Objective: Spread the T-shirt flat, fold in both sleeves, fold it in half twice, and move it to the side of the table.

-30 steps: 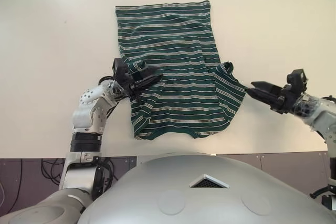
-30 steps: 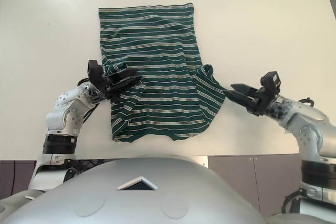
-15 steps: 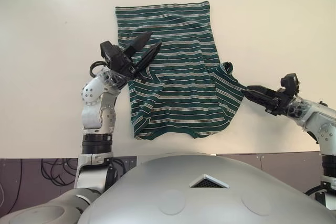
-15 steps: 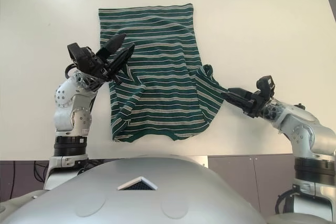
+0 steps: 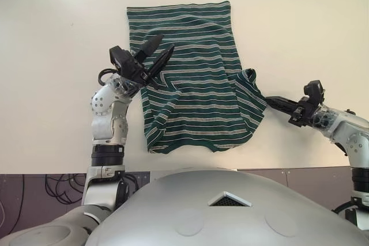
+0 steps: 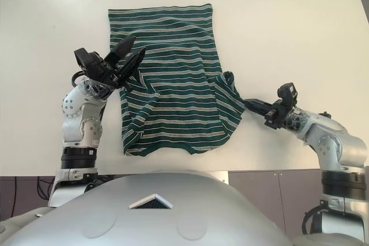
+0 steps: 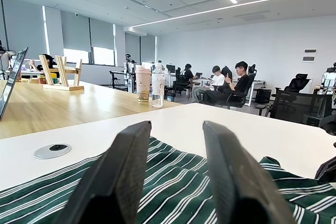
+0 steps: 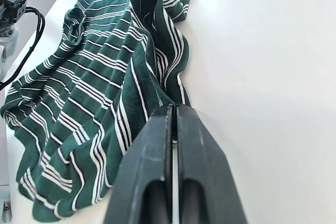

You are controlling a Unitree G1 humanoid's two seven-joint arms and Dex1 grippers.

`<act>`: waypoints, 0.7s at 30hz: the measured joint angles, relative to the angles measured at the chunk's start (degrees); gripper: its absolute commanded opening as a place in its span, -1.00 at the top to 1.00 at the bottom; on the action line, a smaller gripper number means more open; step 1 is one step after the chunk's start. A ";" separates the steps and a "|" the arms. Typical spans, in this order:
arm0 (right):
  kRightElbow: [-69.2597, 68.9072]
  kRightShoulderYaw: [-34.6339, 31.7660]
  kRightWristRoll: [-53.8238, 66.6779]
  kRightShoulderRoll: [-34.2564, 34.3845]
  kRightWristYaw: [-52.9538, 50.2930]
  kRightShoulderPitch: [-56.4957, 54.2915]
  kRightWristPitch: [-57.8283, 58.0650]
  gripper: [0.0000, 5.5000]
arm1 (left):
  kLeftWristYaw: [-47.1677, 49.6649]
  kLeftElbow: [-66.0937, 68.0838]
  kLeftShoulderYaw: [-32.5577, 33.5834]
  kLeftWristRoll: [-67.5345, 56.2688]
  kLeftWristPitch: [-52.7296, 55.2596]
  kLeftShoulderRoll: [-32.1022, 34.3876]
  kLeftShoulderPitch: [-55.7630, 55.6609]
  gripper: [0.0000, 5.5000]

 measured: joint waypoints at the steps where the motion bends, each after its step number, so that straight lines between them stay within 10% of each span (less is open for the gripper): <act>1: -0.01 -0.03 0.01 -0.01 0.11 -0.03 0.00 1.00 | 0.07 0.00 -0.03 0.00 0.00 -0.07 -0.32 0.34; 21: -11.60 -6.84 7.15 -0.16 6.70 1.91 4.70 1.00 | 1.65 1.15 -0.93 -0.12 -0.04 -0.58 -1.82 0.34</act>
